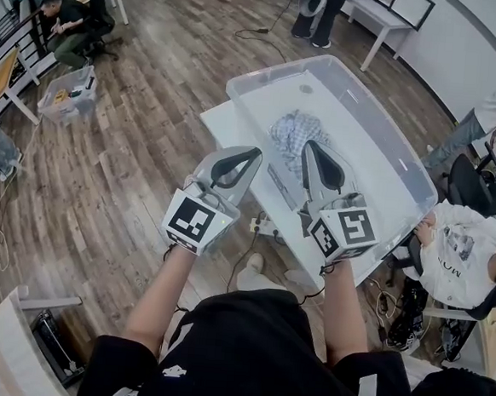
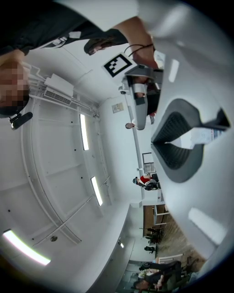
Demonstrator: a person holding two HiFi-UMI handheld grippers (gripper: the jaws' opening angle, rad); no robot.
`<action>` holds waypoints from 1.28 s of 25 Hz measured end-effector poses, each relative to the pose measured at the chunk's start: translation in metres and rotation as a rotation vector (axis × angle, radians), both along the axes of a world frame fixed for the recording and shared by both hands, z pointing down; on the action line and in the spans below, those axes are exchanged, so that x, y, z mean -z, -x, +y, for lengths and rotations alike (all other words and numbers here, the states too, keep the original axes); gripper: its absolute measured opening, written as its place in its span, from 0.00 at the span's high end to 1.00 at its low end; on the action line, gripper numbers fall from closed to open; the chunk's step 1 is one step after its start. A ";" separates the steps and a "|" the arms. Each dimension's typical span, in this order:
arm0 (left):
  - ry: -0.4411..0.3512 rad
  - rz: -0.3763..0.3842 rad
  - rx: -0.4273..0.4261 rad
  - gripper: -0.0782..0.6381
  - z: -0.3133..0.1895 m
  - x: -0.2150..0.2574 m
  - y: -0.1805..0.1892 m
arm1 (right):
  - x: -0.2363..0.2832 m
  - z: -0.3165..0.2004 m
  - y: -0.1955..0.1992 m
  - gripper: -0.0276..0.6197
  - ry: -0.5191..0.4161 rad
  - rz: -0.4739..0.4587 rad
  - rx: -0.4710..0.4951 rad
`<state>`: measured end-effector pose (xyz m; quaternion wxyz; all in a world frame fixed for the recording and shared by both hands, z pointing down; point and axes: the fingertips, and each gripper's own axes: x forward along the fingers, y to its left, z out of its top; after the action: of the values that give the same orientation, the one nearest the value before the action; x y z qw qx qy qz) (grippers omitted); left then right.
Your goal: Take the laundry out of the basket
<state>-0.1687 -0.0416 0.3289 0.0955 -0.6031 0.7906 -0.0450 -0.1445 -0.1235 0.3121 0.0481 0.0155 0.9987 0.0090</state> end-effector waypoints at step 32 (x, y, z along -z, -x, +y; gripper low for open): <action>0.103 -0.058 -0.104 0.88 -0.144 -0.004 0.049 | -0.020 -0.144 0.035 0.96 0.073 0.027 -0.132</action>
<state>-0.2173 -0.1854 0.3330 0.0892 -0.6459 0.7519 -0.0981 -0.1798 -0.2671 0.3317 0.0343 -0.0519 0.9978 -0.0246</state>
